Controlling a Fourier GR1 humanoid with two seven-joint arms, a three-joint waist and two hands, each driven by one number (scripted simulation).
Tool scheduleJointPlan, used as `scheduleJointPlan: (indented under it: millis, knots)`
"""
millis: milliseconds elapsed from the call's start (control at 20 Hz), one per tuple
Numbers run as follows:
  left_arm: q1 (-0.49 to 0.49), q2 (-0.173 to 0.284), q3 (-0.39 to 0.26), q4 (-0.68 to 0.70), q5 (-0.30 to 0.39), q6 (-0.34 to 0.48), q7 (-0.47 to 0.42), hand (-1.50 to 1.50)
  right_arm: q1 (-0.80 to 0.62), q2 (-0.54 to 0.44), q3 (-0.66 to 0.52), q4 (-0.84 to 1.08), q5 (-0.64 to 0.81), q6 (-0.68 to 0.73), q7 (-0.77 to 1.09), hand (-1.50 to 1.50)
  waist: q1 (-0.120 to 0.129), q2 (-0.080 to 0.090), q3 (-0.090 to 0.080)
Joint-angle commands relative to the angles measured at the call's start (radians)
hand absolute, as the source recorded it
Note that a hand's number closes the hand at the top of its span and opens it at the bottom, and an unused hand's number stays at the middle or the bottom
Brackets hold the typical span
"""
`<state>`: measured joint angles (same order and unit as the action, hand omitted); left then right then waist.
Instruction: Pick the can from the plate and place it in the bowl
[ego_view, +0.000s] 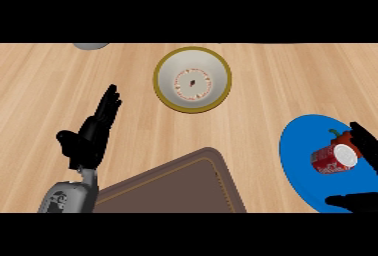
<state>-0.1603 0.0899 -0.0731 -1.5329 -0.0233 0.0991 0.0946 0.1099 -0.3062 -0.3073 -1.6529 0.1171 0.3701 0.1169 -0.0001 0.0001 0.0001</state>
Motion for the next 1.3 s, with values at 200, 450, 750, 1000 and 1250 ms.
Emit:
scheduleJointPlan:
  millis: [200, 450, 750, 1000, 1250]
  knots:
    - [0.012, 0.004, 0.032, 0.033, 0.011, -0.037, -0.039, 0.0, -0.016, 0.009, 0.052, 0.081, 0.192, -0.082, -0.025, -1.5, -0.001, 0.0, 0.0]
    - [-0.009, -0.047, -0.007, 0.017, -0.038, 0.012, -0.002, 0.0, -0.023, 0.037, 0.078, 0.152, 0.215, -0.083, -0.078, -1.5, -0.002, 0.0, 0.0]
    - [0.027, -0.021, -0.002, -0.096, -0.018, -0.017, 0.053, 0.0, -0.02, -0.033, 0.158, 0.169, 0.326, -0.065, -0.246, 1.5, 0.0, -0.001, 0.0]
    - [0.006, -0.037, 0.002, -0.036, -0.031, -0.009, 0.031, 0.0, -0.043, -0.027, 0.169, 0.211, 0.331, -0.059, -0.291, 1.5, -0.001, 0.0, 0.0]
    - [-0.007, -0.035, 0.004, -0.014, -0.018, -0.027, 0.001, 0.0, -0.125, 0.116, 0.458, 0.133, 0.388, 0.022, -0.297, 1.5, 0.035, 0.004, -0.001]
